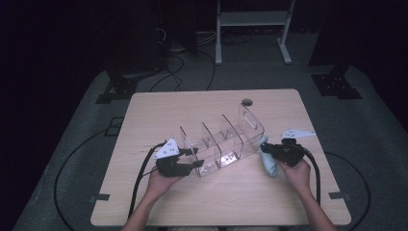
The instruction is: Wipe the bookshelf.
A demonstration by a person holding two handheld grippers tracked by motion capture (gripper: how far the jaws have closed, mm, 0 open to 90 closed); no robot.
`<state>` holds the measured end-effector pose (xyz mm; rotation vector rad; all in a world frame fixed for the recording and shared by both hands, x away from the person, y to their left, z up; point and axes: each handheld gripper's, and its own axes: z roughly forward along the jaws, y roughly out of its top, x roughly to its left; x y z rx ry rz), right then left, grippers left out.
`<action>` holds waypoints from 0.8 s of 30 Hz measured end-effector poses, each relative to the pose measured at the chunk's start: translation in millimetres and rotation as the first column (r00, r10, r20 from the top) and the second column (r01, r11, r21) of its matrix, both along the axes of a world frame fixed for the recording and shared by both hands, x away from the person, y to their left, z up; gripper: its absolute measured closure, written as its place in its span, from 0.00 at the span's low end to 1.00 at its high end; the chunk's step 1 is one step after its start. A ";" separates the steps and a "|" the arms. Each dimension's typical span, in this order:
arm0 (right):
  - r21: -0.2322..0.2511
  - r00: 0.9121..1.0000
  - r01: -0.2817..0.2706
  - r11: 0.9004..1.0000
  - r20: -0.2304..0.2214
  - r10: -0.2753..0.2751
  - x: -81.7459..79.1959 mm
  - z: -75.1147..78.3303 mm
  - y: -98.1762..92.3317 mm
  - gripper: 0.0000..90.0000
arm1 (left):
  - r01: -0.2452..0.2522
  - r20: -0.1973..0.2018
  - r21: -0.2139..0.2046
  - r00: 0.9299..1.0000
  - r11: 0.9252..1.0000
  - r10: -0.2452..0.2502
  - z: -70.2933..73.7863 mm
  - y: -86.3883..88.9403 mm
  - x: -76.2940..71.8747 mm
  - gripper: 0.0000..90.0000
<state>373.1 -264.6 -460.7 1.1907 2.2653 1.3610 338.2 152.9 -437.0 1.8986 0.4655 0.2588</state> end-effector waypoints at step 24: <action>0.037 0.997 -0.001 0.999 0.075 -0.002 3.6 19.9 6.1 0.90 | -0.045 -0.012 -0.003 0.999 0.999 0.045 0.5 -3.4 -11.3 0.52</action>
